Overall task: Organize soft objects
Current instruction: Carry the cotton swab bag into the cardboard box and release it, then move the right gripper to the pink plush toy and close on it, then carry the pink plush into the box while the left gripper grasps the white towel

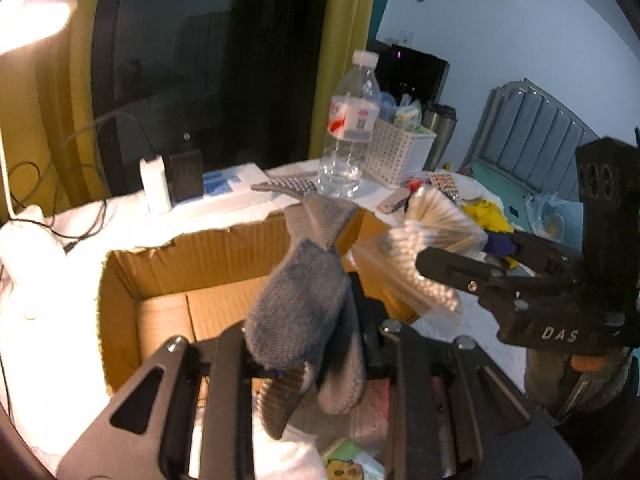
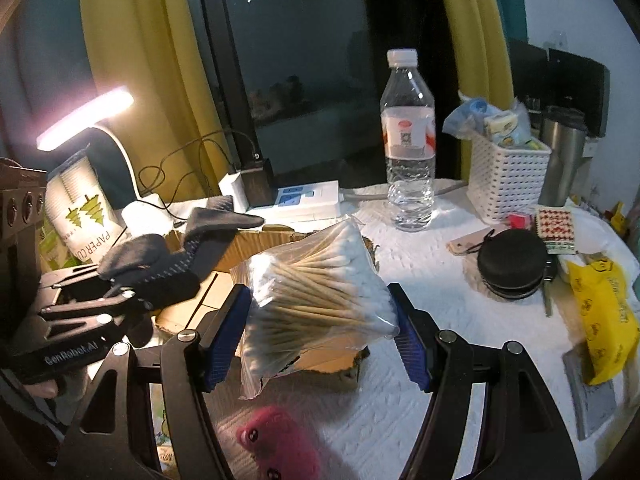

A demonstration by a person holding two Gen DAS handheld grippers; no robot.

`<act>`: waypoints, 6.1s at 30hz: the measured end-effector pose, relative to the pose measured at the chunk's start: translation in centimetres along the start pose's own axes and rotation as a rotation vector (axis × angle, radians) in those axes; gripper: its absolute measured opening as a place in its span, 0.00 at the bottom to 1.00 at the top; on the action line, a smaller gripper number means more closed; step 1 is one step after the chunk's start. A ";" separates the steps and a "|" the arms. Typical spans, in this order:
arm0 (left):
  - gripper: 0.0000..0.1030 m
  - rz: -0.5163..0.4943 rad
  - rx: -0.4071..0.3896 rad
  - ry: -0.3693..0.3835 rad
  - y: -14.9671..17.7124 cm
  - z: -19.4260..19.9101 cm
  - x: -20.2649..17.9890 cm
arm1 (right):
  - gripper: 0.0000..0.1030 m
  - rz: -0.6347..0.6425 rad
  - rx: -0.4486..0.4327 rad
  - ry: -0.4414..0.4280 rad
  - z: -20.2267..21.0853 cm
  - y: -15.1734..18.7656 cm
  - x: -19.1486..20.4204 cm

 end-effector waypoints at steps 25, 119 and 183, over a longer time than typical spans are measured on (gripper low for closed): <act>0.72 0.026 -0.016 -0.048 0.6 3.1 0.4 | 0.76 -0.017 0.001 0.024 1.5 0.3 0.5; 0.07 0.038 -0.087 -0.068 8.0 14.8 2.3 | 0.37 0.030 0.067 0.077 7.0 7.2 5.3; 0.16 0.108 -0.010 -0.078 0.8 2.3 8.8 | 0.38 0.080 0.169 -0.110 -9.1 -0.3 7.7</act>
Point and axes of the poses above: each gripper's, at about its wrist camera, not at the fingertips, and z roughly against the way its jaws point, x to its left, y to its underside, the point moved 1 cm from there along -z, roughly the way its jaws point
